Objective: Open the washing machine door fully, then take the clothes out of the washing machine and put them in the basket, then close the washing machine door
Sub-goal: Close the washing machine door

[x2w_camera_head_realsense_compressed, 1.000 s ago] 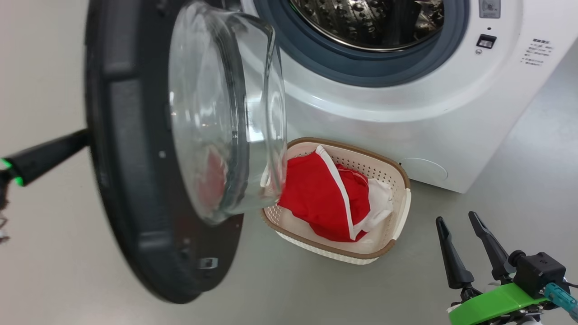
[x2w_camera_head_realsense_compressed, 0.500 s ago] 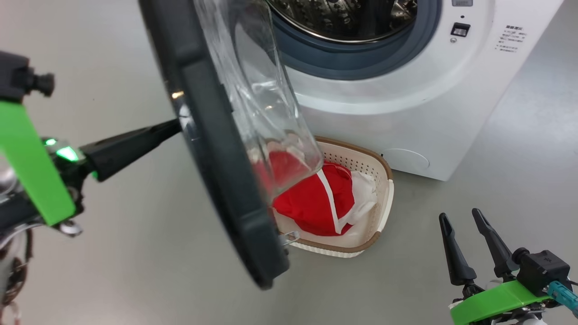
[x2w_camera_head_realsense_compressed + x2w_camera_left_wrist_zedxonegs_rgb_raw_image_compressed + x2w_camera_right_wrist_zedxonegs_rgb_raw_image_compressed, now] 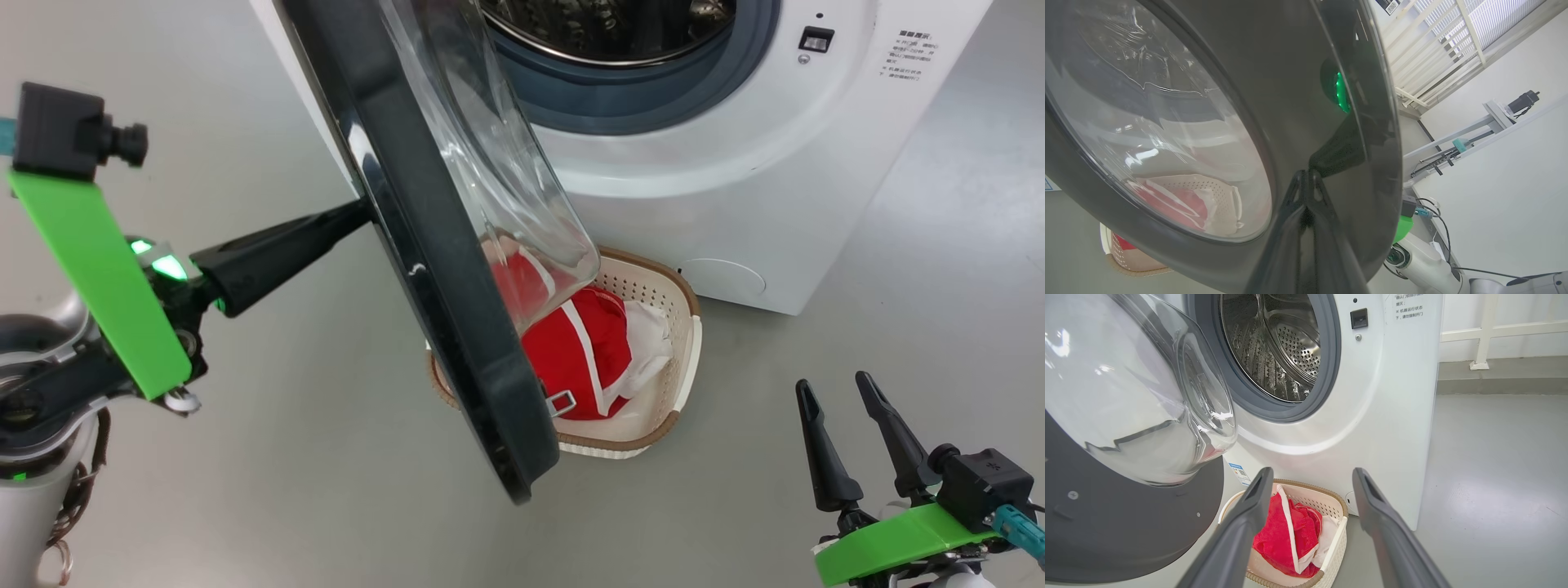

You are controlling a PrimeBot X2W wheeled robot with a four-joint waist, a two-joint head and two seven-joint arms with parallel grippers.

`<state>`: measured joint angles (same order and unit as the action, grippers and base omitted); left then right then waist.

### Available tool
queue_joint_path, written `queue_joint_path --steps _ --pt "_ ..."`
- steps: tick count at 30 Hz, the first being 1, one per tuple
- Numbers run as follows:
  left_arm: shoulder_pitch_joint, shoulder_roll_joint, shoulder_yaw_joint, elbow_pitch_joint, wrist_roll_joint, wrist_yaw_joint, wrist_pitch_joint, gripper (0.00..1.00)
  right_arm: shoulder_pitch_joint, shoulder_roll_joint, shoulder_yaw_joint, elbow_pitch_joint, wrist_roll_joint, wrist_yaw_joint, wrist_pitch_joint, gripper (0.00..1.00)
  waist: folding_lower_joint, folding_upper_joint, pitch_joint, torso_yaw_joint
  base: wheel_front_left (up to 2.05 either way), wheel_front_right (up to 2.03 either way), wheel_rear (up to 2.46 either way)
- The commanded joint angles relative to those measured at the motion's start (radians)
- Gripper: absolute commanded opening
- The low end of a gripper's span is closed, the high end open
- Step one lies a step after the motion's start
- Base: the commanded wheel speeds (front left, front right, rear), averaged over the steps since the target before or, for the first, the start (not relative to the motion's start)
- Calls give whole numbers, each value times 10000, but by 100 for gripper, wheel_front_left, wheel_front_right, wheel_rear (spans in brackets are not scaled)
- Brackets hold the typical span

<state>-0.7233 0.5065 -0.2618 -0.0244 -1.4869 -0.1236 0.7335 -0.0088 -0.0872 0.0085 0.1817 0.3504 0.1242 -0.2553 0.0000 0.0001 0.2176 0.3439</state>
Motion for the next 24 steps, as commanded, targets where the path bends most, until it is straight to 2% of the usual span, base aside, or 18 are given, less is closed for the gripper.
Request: queue_joint_path --steps 1,7,21,22,23,24 --pt "-249 573 389 -135 113 -71 -176 0 -221 6 178 -250 -57 65 -65 100 0 -1 -45 46 0 0 0" --pt "171 731 239 -45 163 -71 -769 0 -158 -6 202 -224 -54 65 -65 100 0 -1 -198 186 0 0 0" --pt "2069 1048 -485 744 647 -71 -3150 0 293 -81 340 -186 1 65 -65 100 0 -1 -848 567 0 0 0" --pt "2220 1060 -546 819 668 -71 -3354 11 318 -83 349 -190 3 65 -65 100 0 -1 -868 578 0 0 0" --pt "2361 1084 -612 896 705 -71 -3556 28 341 -83 359 -195 2 65 -65 100 0 -1 -889 588 0 0 0" --pt "2495 1128 -682 986 773 -71 -3764 37 363 -81 367 -200 0 65 -65 100 0 -1 -904 595 0 0 0"
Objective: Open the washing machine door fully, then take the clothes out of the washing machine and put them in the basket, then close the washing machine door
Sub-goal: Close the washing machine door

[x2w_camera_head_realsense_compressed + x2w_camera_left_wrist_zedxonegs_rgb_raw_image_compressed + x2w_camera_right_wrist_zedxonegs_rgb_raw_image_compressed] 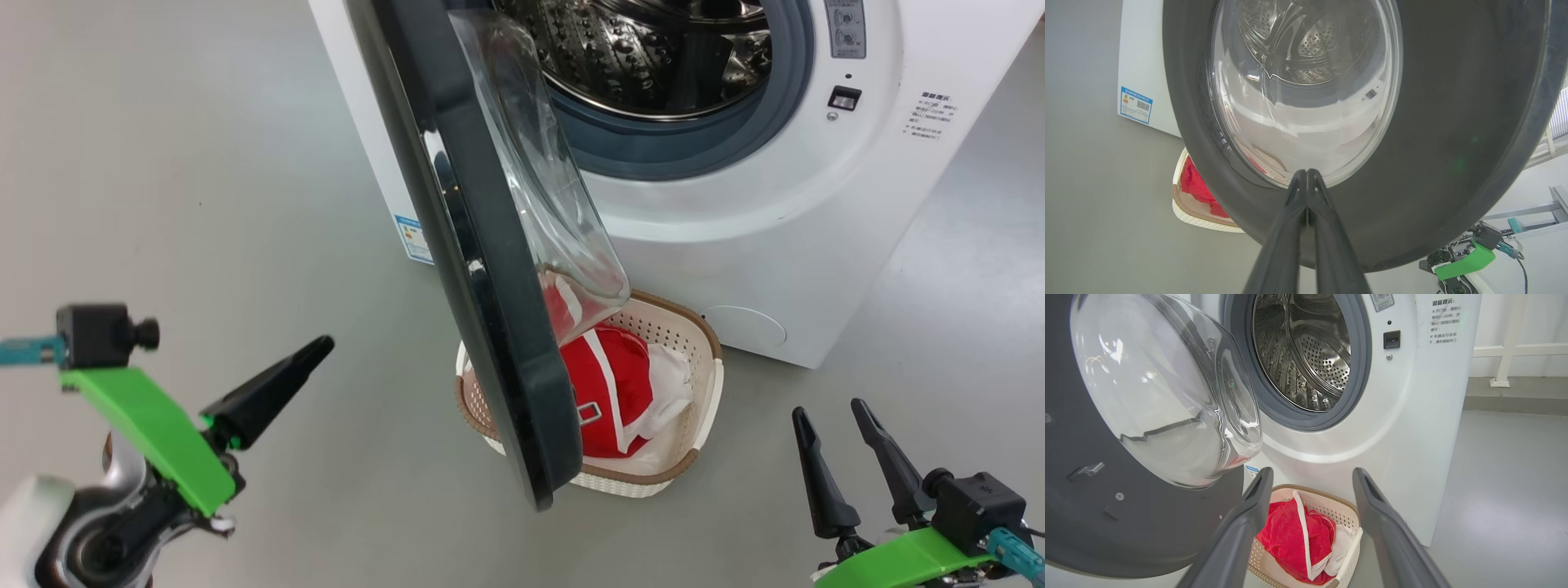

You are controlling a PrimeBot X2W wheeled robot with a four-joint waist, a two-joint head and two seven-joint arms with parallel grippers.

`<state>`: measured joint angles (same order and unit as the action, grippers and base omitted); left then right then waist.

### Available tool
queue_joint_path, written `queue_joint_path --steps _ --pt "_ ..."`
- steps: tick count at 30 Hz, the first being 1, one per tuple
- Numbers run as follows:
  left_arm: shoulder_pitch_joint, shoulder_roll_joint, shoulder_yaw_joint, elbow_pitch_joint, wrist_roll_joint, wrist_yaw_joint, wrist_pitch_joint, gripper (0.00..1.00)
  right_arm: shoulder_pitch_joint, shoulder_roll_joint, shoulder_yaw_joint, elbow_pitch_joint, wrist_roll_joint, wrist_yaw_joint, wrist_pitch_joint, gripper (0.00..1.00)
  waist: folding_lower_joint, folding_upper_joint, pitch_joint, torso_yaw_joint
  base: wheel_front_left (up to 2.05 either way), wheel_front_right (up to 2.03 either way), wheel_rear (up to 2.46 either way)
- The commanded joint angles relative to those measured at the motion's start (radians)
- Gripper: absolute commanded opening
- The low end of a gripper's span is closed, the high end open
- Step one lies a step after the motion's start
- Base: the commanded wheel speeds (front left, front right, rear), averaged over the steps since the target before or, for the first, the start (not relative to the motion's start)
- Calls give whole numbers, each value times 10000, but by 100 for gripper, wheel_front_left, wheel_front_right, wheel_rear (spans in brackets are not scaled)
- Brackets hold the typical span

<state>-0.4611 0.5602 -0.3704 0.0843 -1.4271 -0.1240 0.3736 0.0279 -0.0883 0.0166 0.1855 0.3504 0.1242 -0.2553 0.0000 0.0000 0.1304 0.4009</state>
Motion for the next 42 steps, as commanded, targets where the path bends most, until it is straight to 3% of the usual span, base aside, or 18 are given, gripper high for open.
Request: queue_joint_path --steps 1,2,4,5,22,29,36,42 --pt "2 599 352 -24 181 -67 -379 43 14 -67 289 -242 0 65 -65 100 0 0 -45 30 0 0 0" --pt "137 578 327 49 125 -67 -591 51 29 -65 293 -247 -1 65 -65 100 0 0 -55 34 0 0 0" --pt "536 613 198 267 144 -67 -1212 93 65 -62 311 -265 -2 65 -65 100 0 0 -60 44 0 0 0" --pt "668 598 152 348 131 -67 -1430 100 73 -63 314 -270 -1 65 -65 100 0 0 -54 49 0 0 0" --pt "1850 283 -1215 2178 1007 -67 -5738 100 47 -155 324 -261 22 65 -65 100 0 0 41 103 0 0 0" --pt "1899 -178 -1378 3099 2194 -67 -6334 100 5 -202 367 -253 33 65 -65 100 0 0 56 112 0 0 0" --pt "2383 -1632 1015 3267 5641 -67 -6351 100 -23 -261 404 -260 43 65 -65 100 0 0 7 131 0 0 0" --pt "3152 -2932 2770 2634 8454 -67 -6352 100 -70 -298 410 -252 67 65 -65 100 0 0 -68 98 0 0 0"
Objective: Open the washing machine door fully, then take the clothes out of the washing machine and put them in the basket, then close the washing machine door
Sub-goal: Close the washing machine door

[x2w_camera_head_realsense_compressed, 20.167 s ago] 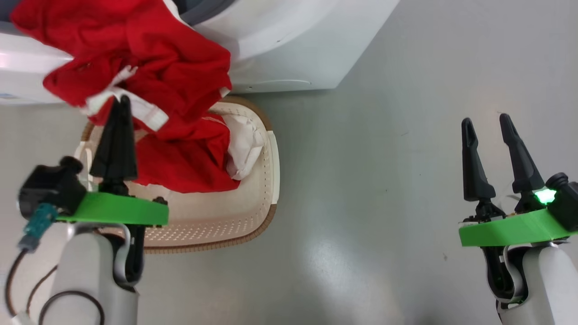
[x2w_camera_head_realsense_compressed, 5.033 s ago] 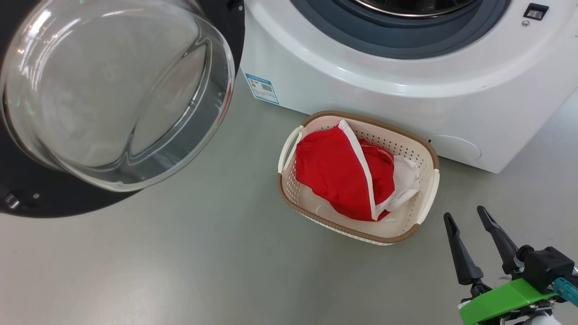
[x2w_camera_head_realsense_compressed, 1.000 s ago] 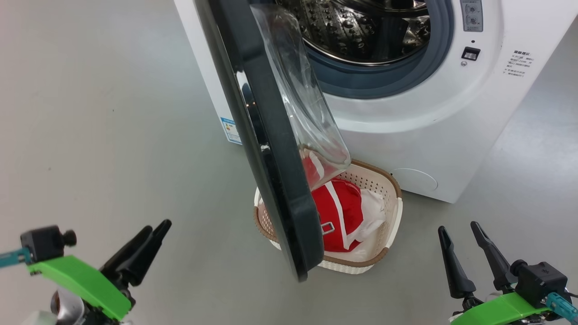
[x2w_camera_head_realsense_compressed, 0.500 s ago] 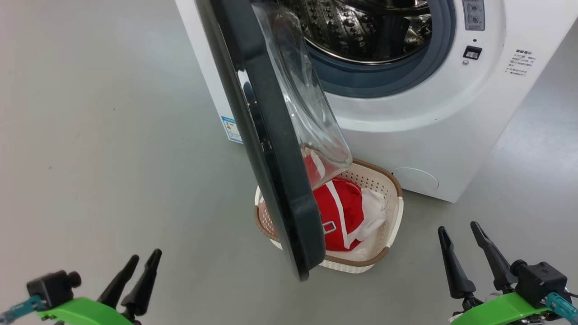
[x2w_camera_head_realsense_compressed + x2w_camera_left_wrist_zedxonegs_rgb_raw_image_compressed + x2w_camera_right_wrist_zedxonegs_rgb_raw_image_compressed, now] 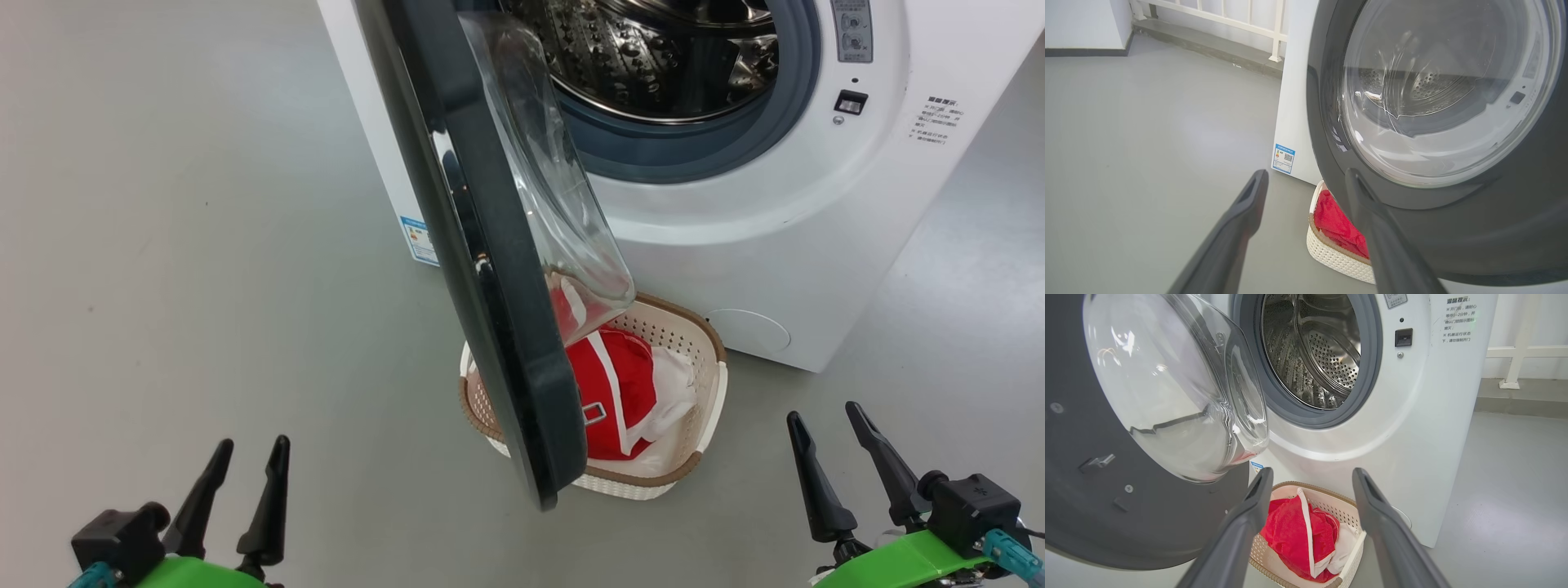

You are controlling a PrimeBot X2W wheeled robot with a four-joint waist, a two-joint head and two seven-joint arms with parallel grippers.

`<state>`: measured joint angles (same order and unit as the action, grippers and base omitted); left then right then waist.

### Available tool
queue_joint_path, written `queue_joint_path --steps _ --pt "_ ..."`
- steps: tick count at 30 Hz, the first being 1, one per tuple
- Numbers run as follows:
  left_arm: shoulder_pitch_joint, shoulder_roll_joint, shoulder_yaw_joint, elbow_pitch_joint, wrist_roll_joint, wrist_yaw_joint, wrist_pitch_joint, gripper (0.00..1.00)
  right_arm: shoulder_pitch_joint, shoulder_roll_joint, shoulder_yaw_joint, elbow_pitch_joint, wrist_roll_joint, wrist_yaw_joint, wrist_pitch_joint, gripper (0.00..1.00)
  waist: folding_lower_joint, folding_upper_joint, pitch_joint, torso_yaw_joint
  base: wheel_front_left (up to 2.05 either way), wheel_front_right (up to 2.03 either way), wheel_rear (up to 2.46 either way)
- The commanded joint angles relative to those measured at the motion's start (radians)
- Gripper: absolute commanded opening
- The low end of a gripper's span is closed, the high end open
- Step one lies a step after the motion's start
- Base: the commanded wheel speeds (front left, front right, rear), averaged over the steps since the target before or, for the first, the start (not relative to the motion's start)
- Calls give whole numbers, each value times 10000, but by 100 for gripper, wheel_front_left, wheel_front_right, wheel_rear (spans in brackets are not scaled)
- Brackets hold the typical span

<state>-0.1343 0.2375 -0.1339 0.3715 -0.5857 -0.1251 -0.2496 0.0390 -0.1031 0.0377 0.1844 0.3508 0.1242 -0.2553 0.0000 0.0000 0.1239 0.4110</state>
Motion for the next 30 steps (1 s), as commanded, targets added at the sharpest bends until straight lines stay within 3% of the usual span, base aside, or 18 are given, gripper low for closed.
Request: queue_joint_path --steps 1,7,13,30 --pt "-7 133 643 -393 448 -56 -120 100 -190 -157 201 -248 66 65 -65 100 0 0 -7 -9 0 0 0" --pt "412 -665 1512 -1425 2257 -56 -121 100 -248 -184 128 -391 68 65 -65 100 0 0 -6 -9 0 0 0" --pt "681 -1111 1824 -1899 3112 -56 -121 100 -240 -168 96 -470 60 65 -65 100 0 0 -25 -39 0 0 0" --pt "849 -1319 1760 -1548 3307 -56 -122 100 -138 -71 -27 -313 36 65 -65 100 0 0 -14 -68 0 0 0"
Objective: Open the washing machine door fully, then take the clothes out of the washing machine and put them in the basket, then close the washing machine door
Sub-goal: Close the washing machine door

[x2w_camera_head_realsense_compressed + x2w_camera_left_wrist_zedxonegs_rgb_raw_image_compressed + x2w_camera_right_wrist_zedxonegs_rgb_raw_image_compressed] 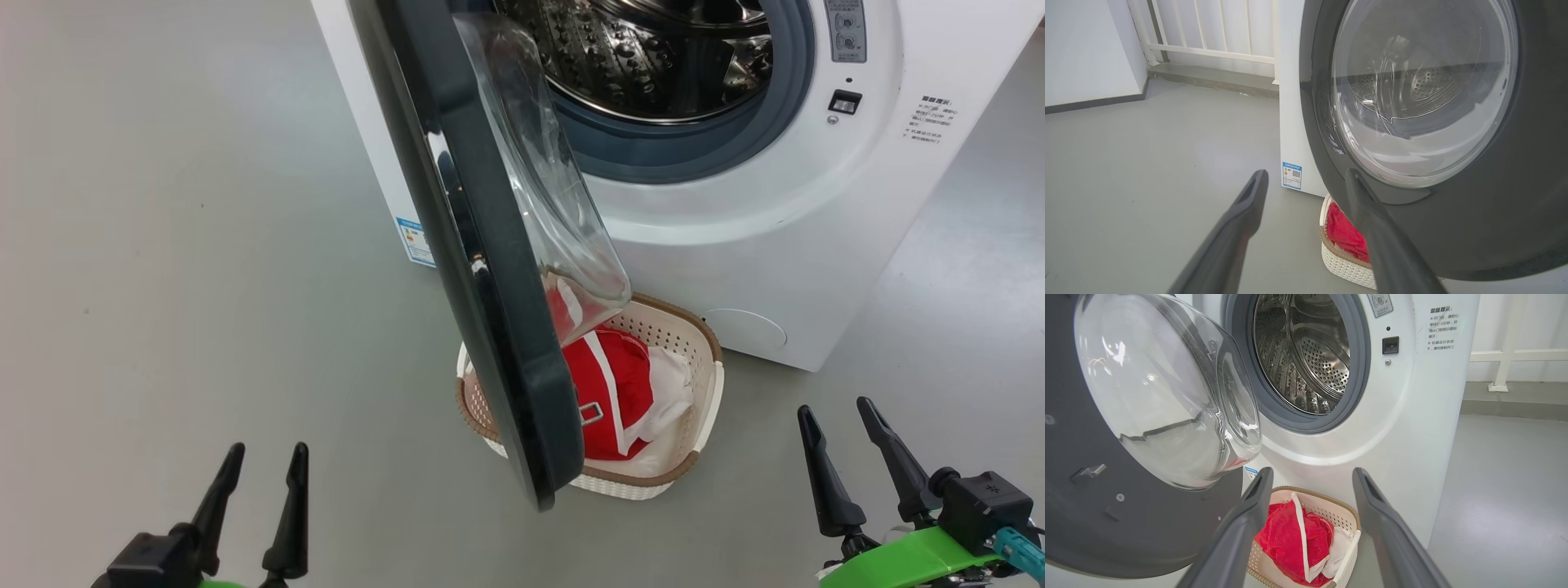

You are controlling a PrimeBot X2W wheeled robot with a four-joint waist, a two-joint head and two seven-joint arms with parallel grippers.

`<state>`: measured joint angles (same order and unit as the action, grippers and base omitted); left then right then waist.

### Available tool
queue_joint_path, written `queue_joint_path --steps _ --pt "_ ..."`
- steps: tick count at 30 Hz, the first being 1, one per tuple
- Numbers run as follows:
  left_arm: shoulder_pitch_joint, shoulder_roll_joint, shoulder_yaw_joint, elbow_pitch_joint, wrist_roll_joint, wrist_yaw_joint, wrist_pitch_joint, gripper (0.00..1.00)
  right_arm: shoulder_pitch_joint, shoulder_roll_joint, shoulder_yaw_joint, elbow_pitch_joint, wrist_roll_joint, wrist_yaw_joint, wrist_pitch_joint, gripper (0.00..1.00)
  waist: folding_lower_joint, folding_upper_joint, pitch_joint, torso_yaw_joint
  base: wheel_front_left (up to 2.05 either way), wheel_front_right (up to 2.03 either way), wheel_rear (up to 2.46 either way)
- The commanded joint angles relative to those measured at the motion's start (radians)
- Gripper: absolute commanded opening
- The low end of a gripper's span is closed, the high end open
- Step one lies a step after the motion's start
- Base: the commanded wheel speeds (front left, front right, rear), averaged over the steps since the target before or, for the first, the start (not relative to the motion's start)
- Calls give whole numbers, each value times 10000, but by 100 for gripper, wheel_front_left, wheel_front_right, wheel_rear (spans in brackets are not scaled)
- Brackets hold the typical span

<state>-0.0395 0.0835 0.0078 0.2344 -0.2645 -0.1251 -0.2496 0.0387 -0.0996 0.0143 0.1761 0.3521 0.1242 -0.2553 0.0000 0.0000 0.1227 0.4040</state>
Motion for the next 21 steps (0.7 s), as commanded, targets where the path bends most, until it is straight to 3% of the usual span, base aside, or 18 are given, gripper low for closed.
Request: queue_joint_path --steps 1,14,15,16,17,18,21 --pt "-109 236 333 -171 90 -56 -122 100 -138 -106 207 -233 21 65 -65 100 0 0 -7 5 0 0 0" --pt "-164 456 26 -183 -323 -56 -122 100 -66 -79 222 -216 39 65 -65 100 0 0 -150 18 0 0 0" --pt "-199 492 -25 -241 -517 -56 -122 88 -58 -77 228 -211 43 65 -65 100 0 0 -163 18 0 0 0" --pt "-241 544 -47 -325 -708 -56 -122 49 -52 -74 232 -206 48 65 -65 100 0 0 -174 17 0 0 0" --pt "-279 617 -92 -429 -884 -56 -122 30 -45 -71 238 -200 53 65 -65 100 0 0 -192 13 0 0 0" --pt "-312 692 -176 -543 -1085 -56 -122 0 -34 -67 245 -194 57 65 -65 100 0 0 -212 8 0 0 0" --pt "-441 1008 -394 -844 -1662 -56 -122 0 -6 -52 274 -190 65 65 -65 100 0 0 -241 -18 0 0 0"
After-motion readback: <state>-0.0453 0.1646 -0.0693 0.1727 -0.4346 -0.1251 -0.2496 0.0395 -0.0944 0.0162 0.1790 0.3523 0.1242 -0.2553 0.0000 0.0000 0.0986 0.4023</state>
